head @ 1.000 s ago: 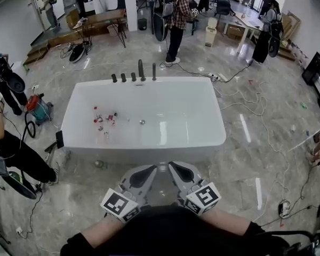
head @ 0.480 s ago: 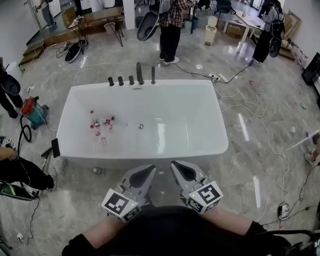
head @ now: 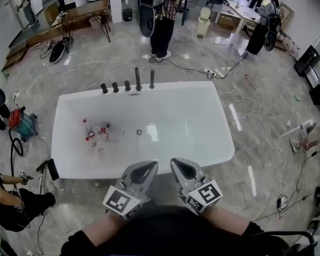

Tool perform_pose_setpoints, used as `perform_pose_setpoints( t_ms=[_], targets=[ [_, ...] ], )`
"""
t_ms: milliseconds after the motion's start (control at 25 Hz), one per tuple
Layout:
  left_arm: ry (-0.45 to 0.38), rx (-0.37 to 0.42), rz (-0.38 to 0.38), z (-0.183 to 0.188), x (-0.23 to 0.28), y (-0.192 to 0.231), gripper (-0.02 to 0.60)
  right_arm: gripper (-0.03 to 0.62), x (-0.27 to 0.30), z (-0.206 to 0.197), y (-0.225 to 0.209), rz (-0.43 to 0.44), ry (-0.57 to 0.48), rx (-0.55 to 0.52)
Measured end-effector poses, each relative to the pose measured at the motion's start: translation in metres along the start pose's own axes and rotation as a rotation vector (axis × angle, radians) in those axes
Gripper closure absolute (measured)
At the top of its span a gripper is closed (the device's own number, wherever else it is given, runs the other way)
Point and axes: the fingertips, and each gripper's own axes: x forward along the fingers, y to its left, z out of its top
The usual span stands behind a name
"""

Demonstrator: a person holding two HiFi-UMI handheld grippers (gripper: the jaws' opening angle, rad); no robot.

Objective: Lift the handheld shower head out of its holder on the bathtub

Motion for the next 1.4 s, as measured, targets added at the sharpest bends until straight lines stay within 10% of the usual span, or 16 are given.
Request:
perform_pose_setpoints(
  t_ms=[1400],
  targets=[
    [-0.011,-0.067,0.206,-0.036,0.104,0.143,0.581,0.532,0.235,-0.051,-0.243,0.017,0.118,-0.053]
  ],
)
